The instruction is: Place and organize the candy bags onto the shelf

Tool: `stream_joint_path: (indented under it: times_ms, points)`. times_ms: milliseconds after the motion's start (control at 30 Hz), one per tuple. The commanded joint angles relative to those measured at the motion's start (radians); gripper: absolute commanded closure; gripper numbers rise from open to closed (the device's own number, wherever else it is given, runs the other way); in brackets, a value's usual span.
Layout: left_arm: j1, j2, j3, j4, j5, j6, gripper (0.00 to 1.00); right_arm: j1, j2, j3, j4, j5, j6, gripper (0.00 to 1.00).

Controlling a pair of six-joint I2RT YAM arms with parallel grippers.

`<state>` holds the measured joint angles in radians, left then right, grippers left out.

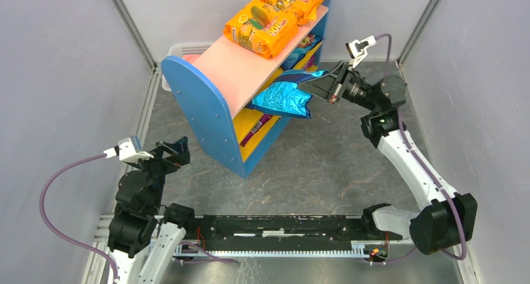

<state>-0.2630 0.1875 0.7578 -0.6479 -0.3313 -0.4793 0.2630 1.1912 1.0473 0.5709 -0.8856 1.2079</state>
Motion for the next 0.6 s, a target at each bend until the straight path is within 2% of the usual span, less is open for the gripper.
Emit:
stream_joint_path:
  times_ms: [0, 233, 367, 433, 567]
  points:
    - [0.007, 0.004, -0.001, 0.04, 0.002, 0.044, 0.0, 0.051, 0.021, 0.076, 0.158, 0.089, -0.027, 1.0]
    - [0.007, 0.007, -0.001, 0.039, 0.002, 0.045, 0.0, 0.148, 0.123, 0.103, 0.155, 0.163, -0.086, 1.0]
    - [0.007, 0.01, -0.001, 0.04, 0.001, 0.045, 0.0, 0.204, 0.145, 0.095, 0.043, 0.254, -0.198, 1.0]
    - [0.007, 0.01, -0.002, 0.04, 0.001, 0.045, 0.0, 0.228, 0.155, 0.076, 0.006, 0.302, -0.242, 1.0]
    - [0.007, 0.011, 0.0, 0.04, 0.002, 0.045, 0.0, 0.252, 0.178, -0.007, 0.05, 0.378, -0.216, 1.0]
